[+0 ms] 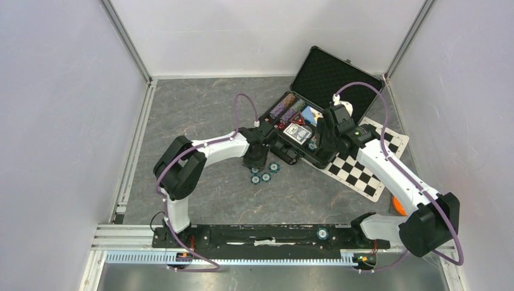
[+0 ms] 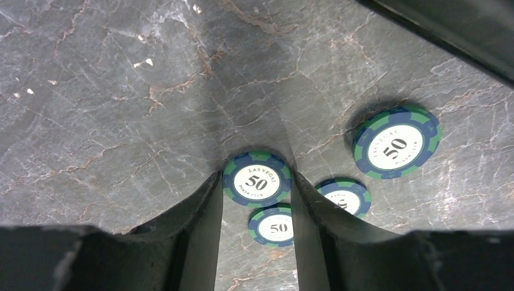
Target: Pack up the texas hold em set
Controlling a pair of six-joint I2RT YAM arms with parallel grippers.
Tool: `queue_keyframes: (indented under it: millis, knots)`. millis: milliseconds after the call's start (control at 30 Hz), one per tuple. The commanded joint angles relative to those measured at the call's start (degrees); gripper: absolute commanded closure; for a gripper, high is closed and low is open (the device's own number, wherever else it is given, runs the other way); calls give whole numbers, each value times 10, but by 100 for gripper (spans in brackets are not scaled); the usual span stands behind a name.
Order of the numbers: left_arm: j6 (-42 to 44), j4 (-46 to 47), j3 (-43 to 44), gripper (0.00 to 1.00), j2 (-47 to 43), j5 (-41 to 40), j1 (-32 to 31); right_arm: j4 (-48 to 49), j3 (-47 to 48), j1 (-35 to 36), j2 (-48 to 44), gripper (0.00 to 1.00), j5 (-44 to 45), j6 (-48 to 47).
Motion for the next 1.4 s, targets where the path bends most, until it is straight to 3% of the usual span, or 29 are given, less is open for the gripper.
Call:
queue_keyframes:
  millis: [0, 333, 667, 1367]
  knots:
    - [21, -34, 25, 56, -28, -13, -3, 15, -2, -3, -6, 29, -1, -4]
    - [24, -58, 98, 56, -44, 13, -4, 18, -5, -5, -9, 29, -2, -4]
    - [41, -56, 141, 57, -4, 38, -36, 18, -8, -8, -14, 29, -2, -3]
    - [55, -19, 150, 57, 61, 38, -51, 18, -13, -15, -23, 29, 3, -3]
